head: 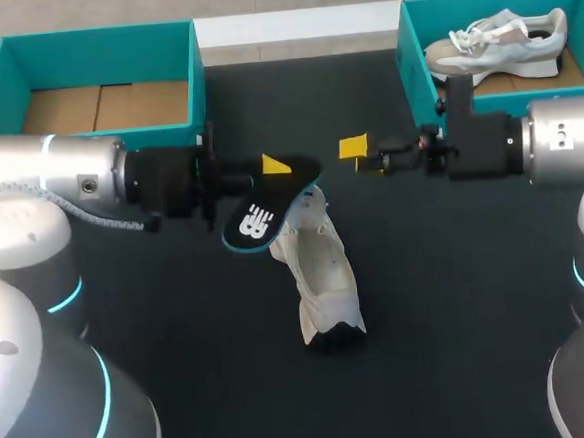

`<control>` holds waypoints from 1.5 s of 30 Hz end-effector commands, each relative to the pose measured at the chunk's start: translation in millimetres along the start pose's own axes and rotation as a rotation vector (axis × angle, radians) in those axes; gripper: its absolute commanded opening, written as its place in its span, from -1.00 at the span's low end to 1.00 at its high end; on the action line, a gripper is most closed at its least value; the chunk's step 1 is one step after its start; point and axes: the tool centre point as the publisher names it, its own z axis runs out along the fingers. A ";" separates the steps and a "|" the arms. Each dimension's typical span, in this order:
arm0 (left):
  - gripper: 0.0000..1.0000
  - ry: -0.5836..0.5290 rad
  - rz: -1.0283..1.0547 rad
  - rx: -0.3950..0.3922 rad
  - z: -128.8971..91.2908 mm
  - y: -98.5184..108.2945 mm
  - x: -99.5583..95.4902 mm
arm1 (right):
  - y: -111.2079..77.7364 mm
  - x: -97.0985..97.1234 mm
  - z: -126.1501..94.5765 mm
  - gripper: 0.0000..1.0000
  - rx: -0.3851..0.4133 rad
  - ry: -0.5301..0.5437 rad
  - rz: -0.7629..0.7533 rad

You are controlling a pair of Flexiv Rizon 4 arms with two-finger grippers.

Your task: Take the shoe out of the shoebox, open the shoe tongue, remove and reinsert the insole, then place the shoe into the shoebox

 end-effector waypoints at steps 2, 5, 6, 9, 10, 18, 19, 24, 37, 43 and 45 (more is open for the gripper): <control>-1.00 -0.005 -0.053 0.015 -6.0 -7.0 4.9 | 4.6 16.5 -0.9 1.00 0.072 -0.042 -0.289; -1.00 -0.018 -0.078 0.001 -5.5 -7.4 7.5 | 6.3 18.0 0.2 1.00 0.085 -0.082 -0.301; -1.00 -0.018 -0.078 0.001 -5.5 -7.4 7.5 | 6.3 18.0 0.2 1.00 0.085 -0.082 -0.301; -1.00 -0.018 -0.078 0.001 -5.5 -7.4 7.5 | 6.3 18.0 0.2 1.00 0.085 -0.082 -0.301; -1.00 -0.018 -0.078 0.001 -5.5 -7.4 7.5 | 6.3 18.0 0.2 1.00 0.085 -0.082 -0.301; -1.00 -0.018 -0.078 0.001 -5.5 -7.4 7.5 | 6.3 18.0 0.2 1.00 0.085 -0.082 -0.301; -1.00 -0.018 -0.078 0.001 -5.5 -7.4 7.5 | 6.3 18.0 0.2 1.00 0.085 -0.082 -0.301; -1.00 -0.018 -0.078 0.001 -5.5 -7.4 7.5 | 15.4 23.1 3.4 1.00 0.155 -0.054 -0.602; -1.00 -0.018 -0.078 0.001 -5.5 -7.4 7.5 | -8.8 25.3 5.1 1.00 0.594 0.171 -1.291; -1.00 -0.018 -0.078 0.001 -5.5 -7.4 7.5 | -8.8 25.3 5.1 1.00 0.594 0.171 -1.291; -1.00 -0.018 -0.078 0.001 -5.5 -7.4 7.5 | -8.8 25.3 5.1 1.00 0.594 0.171 -1.291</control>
